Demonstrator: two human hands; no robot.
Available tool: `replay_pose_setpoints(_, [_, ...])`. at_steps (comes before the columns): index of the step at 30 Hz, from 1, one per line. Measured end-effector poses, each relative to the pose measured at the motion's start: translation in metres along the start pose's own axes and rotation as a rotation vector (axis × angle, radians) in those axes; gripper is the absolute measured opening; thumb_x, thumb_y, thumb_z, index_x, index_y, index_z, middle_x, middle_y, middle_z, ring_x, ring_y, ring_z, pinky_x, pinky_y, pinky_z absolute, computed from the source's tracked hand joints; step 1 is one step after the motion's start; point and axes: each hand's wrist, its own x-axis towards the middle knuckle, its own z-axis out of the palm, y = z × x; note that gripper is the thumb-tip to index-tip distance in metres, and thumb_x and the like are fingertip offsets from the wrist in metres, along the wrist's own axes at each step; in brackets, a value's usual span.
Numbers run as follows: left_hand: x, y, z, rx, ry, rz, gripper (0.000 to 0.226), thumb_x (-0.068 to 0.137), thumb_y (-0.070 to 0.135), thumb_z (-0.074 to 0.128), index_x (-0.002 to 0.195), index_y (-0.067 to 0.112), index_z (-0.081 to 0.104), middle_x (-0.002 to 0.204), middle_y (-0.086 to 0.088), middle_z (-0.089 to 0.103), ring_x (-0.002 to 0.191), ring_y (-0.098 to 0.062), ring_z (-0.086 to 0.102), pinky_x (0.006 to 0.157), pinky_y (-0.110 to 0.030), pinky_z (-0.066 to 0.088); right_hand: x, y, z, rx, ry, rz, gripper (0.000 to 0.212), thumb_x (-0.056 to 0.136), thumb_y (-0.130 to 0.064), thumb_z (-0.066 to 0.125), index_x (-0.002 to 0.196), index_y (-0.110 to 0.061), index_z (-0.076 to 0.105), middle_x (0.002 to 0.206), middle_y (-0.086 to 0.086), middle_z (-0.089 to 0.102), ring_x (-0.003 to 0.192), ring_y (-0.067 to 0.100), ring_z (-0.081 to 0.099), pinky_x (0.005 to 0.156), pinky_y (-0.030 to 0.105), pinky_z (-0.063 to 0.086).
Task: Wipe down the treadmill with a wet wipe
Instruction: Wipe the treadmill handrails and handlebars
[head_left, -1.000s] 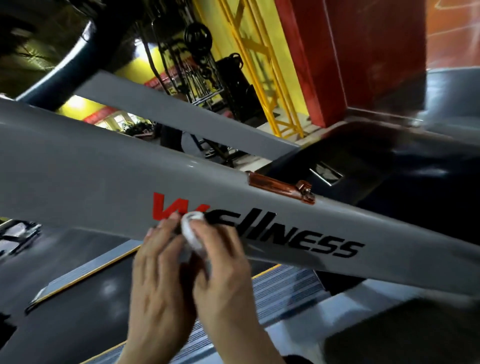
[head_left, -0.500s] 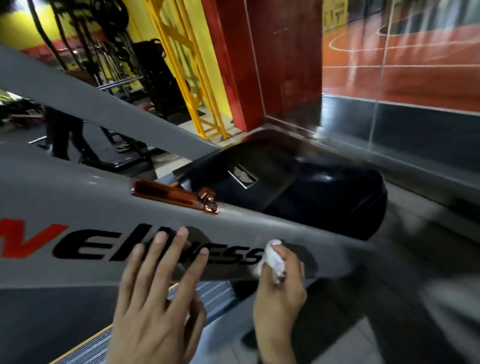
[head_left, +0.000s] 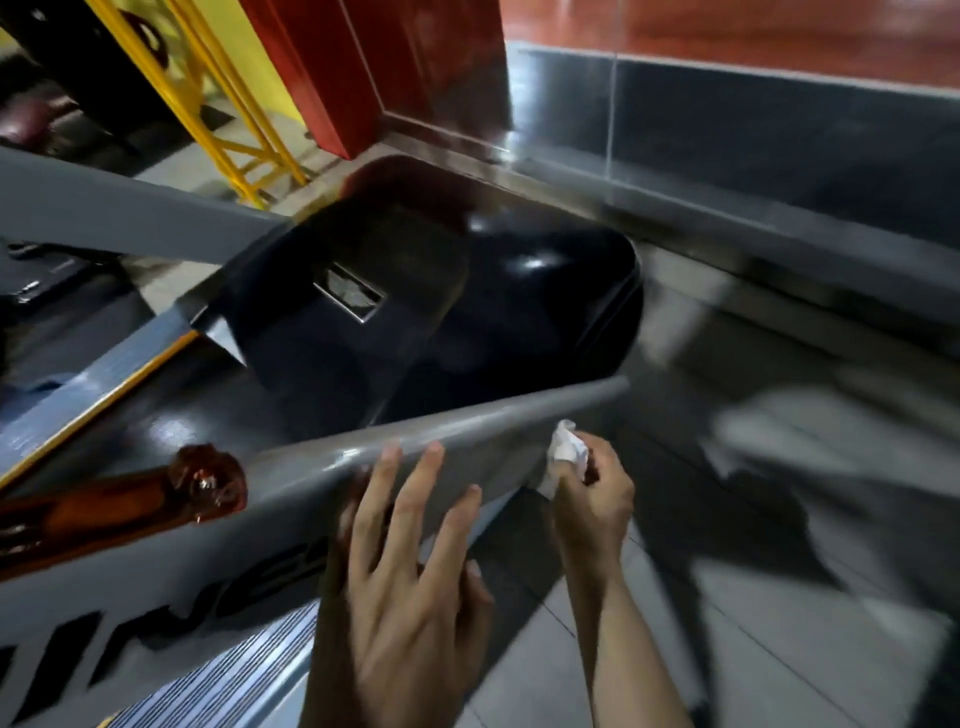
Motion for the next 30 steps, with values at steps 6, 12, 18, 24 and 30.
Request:
replay_pose_setpoints(6, [0.065, 0.026, -0.037, -0.099, -0.164, -0.052, 0.048, 0.079, 0.021, 0.064, 0.126, 0.012, 0.068, 0.151, -0.016, 0.049, 0.146, -0.038, 0.035, 0.118, -0.053, 0.027, -0.008, -0.085, -0.035, -0.108, 0.019, 0.022, 0.013, 0.096, -0.027, 0.062, 0.096, -0.039, 0.066, 0.084, -0.013, 0.066, 0.079, 0.007, 0.064, 0.07, 0.035, 0.058])
replay_pose_setpoints(12, [0.138, 0.039, -0.073, -0.189, -0.275, -0.227, 0.048, 0.085, 0.023, 0.06, 0.133, 0.015, 0.059, 0.154, -0.015, 0.043, 0.148, -0.034, 0.031, 0.121, -0.052, 0.024, 0.006, -0.169, -0.052, -0.255, -0.033, -0.055, 0.013, 0.097, -0.027, 0.063, 0.103, -0.037, 0.067, 0.089, -0.007, 0.067, 0.081, 0.012, 0.066, 0.065, 0.031, 0.056])
replay_pose_setpoints(18, [0.18, 0.032, -0.093, -0.229, -0.365, -0.276, 0.05, 0.087, 0.034, 0.05, 0.135, 0.022, 0.056, 0.151, -0.011, 0.047, 0.145, -0.031, 0.035, 0.118, -0.051, 0.033, 0.028, -0.231, -0.063, -0.35, -0.088, -0.063, 0.009, 0.097, -0.024, 0.062, 0.103, -0.025, 0.068, 0.085, -0.003, 0.068, 0.073, 0.007, 0.064, 0.056, 0.02, 0.049])
replay_pose_setpoints(24, [0.219, 0.015, -0.093, -0.224, -0.409, -0.375, 0.049, 0.084, 0.031, 0.057, 0.132, 0.02, 0.059, 0.145, -0.011, 0.052, 0.14, -0.032, 0.041, 0.114, -0.053, 0.039, 0.069, -0.273, -0.056, -0.348, -0.109, -0.011, 0.011, 0.097, -0.024, 0.062, 0.101, -0.031, 0.07, 0.086, -0.01, 0.069, 0.077, 0.002, 0.065, 0.057, 0.017, 0.047])
replay_pose_setpoints(30, [0.265, 0.019, -0.08, -0.196, -0.445, -0.421, 0.049, 0.085, 0.033, 0.052, 0.131, 0.02, 0.059, 0.145, -0.009, 0.05, 0.139, -0.031, 0.042, 0.114, -0.048, 0.033, 0.128, -0.288, -0.022, -0.415, -0.227, -0.01, 0.012, 0.096, -0.021, 0.062, 0.1, -0.029, 0.07, 0.083, -0.004, 0.068, 0.076, 0.016, 0.065, 0.063, 0.035, 0.054])
